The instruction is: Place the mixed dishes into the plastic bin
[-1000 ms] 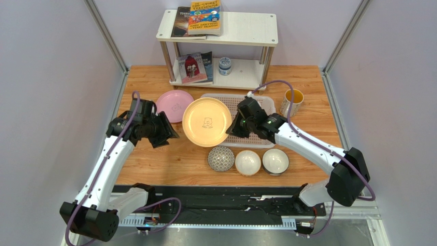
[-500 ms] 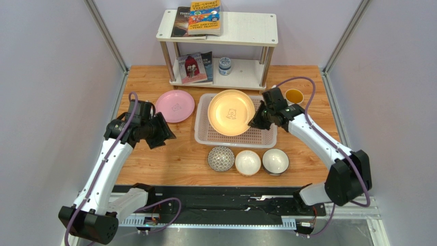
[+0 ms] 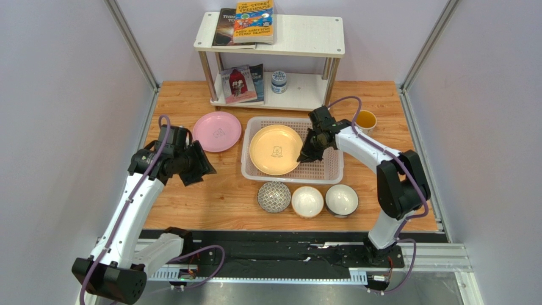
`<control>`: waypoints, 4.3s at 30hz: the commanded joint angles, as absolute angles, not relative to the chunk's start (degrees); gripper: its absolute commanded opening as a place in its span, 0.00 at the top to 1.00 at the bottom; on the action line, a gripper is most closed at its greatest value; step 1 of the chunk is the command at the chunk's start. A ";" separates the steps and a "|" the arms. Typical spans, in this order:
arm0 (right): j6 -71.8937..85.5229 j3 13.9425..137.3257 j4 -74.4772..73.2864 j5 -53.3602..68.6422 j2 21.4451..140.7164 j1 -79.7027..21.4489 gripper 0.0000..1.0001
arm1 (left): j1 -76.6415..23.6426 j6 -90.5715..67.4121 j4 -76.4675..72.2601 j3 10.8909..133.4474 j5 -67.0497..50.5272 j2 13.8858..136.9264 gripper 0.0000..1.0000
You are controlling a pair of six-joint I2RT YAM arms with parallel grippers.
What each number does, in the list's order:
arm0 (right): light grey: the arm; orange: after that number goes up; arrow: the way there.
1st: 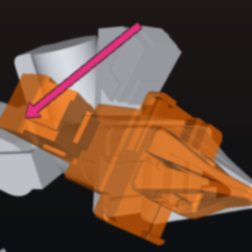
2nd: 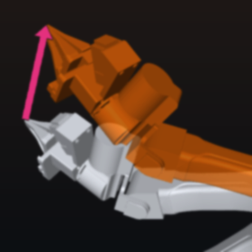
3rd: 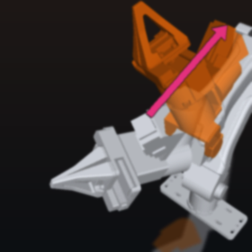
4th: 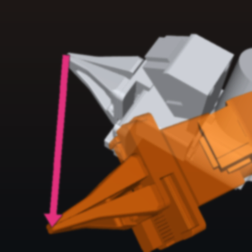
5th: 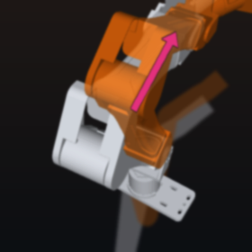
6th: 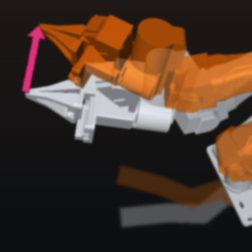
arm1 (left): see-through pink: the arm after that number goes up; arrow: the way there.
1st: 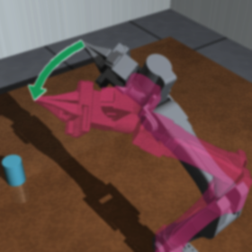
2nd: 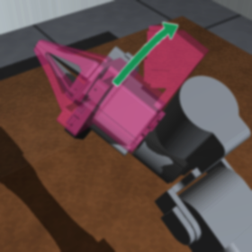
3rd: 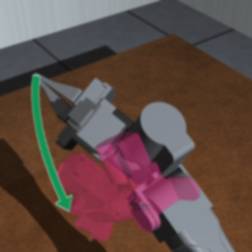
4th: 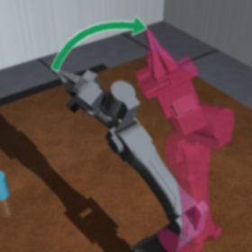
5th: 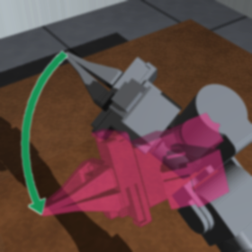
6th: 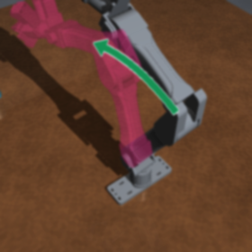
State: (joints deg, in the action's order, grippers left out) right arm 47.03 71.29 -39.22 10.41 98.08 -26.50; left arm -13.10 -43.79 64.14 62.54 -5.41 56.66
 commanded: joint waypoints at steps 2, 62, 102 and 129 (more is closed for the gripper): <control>45.97 76.37 -39.54 13.01 101.68 -26.81 0.95 | -13.27 -43.15 64.69 62.49 -3.61 55.72 0.41; 46.58 60.73 -46.49 14.42 67.24 -26.81 0.36 | 3.08 -41.40 45.44 81.84 -5.71 113.39 0.85; 52.11 74.71 -32.19 15.65 80.33 -40.77 0.27 | 3.34 -41.74 66.81 65.58 -11.51 48.79 1.00; 57.13 81.39 -25.84 9.23 94.31 -52.91 1.00 | 3.34 -38.67 68.38 63.90 -13.89 46.93 1.00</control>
